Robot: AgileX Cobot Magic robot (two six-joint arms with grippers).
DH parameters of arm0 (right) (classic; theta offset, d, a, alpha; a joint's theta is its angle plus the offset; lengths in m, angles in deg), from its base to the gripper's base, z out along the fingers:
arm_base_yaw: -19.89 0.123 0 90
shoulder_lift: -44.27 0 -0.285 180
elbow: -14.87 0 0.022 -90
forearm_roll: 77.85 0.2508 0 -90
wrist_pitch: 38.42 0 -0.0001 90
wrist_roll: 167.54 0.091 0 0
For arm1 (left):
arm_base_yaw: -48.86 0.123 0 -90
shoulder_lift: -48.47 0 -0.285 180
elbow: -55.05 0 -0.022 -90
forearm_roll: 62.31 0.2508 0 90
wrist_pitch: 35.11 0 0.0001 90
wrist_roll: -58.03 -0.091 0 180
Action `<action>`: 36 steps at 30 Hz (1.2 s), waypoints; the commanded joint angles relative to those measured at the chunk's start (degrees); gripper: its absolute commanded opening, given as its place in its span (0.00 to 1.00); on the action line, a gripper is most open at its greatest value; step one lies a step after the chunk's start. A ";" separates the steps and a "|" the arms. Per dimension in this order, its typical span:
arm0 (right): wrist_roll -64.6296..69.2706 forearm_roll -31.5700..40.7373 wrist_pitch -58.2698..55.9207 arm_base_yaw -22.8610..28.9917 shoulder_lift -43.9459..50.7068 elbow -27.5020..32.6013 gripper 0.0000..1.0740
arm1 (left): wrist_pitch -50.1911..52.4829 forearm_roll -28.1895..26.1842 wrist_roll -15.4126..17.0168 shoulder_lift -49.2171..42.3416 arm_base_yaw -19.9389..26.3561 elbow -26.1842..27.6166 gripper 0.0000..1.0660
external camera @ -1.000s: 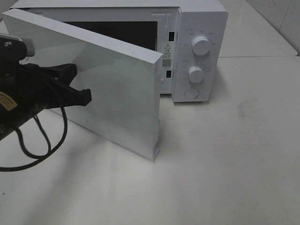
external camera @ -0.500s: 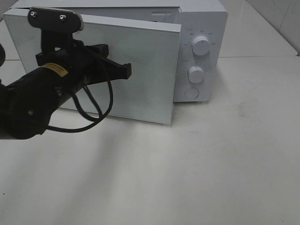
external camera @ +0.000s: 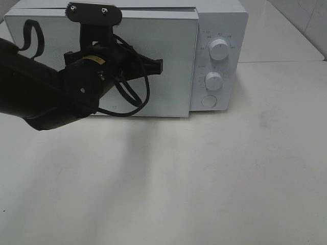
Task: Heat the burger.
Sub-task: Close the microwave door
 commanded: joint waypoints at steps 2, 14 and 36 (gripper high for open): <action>0.40 -0.11 0.40 -0.40 1.60 -0.06 0.70 | 0.23 -2.06 -1.72 1.78 0.11 3.50 0.00; 0.40 -0.11 0.40 -0.40 1.60 -0.06 0.70 | 0.00 -4.81 -8.19 5.21 0.97 9.97 0.00; 0.40 -0.11 0.40 -0.40 1.60 -0.06 0.70 | -9.22 -6.19 -9.17 5.67 -2.98 11.92 0.00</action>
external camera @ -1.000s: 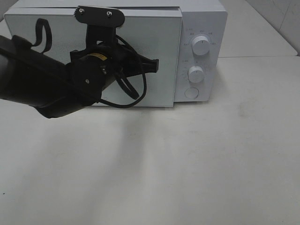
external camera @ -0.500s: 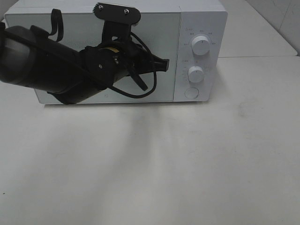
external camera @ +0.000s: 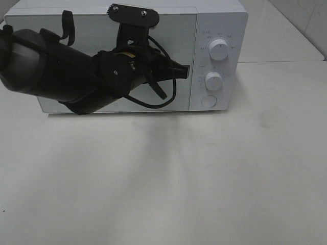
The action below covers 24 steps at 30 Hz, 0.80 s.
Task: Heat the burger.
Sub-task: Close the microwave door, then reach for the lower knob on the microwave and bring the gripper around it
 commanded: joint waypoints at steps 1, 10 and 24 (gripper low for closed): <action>0.40 -0.11 0.40 -0.40 1.60 -0.06 0.70 | -1.32 -1.83 0.00 -0.17 -2.52 0.69 0.00; 0.40 -0.11 0.40 -0.40 1.60 -0.06 0.70 | -20.34 -1.26 0.00 -2.23 -3.50 0.69 0.00; 0.40 -0.11 0.40 -0.40 1.60 -0.06 0.70 | -58.04 2.35 0.80 -8.19 4.81 0.86 0.94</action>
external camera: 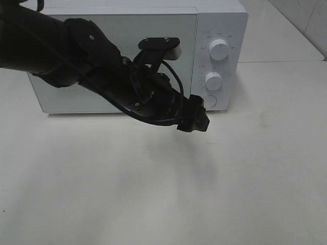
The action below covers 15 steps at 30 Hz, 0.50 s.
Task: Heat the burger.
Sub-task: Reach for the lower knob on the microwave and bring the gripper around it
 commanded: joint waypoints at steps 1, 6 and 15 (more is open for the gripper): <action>0.40 -0.11 0.40 -0.40 1.60 -0.06 0.70 | -8.65 1.95 0.46 -2.06 2.46 0.52 0.94; 0.40 -0.11 0.40 -0.40 1.60 -0.06 0.70 | -19.02 6.13 0.46 -4.98 6.65 0.52 0.94; 0.40 -0.11 0.40 -0.40 1.60 -0.06 0.70 | -39.08 7.73 1.72 -11.23 16.10 0.52 0.94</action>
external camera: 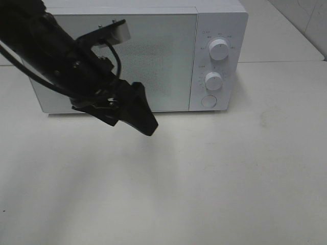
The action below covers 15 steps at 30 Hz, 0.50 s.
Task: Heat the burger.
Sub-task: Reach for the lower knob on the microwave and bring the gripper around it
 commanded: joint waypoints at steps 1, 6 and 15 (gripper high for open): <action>0.40 -0.11 0.40 -0.40 1.60 -0.06 0.70 | -5.56 -0.11 1.03 -1.89 2.29 0.29 0.94; 0.40 -0.11 0.40 -0.40 1.60 -0.06 0.70 | -14.90 3.50 4.24 -6.13 10.31 0.29 0.94; 0.40 -0.11 0.40 -0.40 1.60 -0.06 0.70 | -19.65 15.24 10.60 -10.49 17.48 -0.52 0.94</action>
